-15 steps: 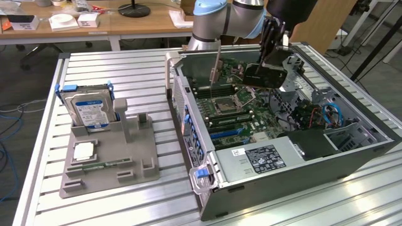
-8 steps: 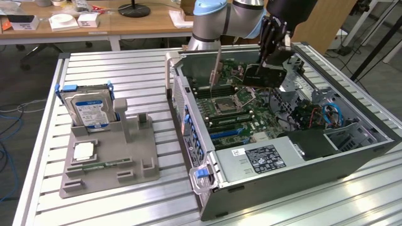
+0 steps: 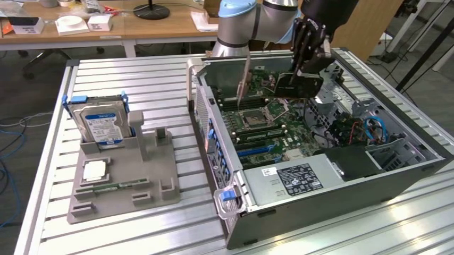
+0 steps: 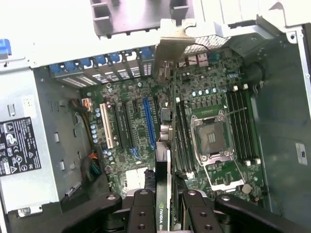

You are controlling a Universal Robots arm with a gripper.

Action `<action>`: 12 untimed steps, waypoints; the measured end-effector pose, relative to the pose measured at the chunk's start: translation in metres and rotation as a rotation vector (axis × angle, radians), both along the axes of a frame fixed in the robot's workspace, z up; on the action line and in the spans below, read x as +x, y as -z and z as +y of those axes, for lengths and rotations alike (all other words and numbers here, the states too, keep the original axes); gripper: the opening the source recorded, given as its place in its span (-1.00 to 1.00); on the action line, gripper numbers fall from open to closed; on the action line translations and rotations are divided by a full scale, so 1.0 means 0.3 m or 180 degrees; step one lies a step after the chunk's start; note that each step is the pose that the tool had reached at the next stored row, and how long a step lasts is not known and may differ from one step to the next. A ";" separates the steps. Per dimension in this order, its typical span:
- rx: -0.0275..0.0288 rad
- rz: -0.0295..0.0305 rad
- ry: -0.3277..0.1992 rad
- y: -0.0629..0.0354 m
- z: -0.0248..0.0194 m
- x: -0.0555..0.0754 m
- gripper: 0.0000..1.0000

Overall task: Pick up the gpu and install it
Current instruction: 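Insert the gpu into the slot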

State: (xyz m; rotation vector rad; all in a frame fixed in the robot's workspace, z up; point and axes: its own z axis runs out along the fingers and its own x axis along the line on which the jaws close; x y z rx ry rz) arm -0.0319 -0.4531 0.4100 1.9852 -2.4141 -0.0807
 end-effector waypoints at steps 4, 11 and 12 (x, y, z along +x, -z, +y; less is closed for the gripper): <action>0.0000 0.0000 -0.0087 0.000 0.000 0.000 -0.48; 0.0000 0.0000 -0.0101 0.000 0.000 0.000 -0.48; 0.0000 0.0000 -0.0102 0.000 0.000 0.000 -0.48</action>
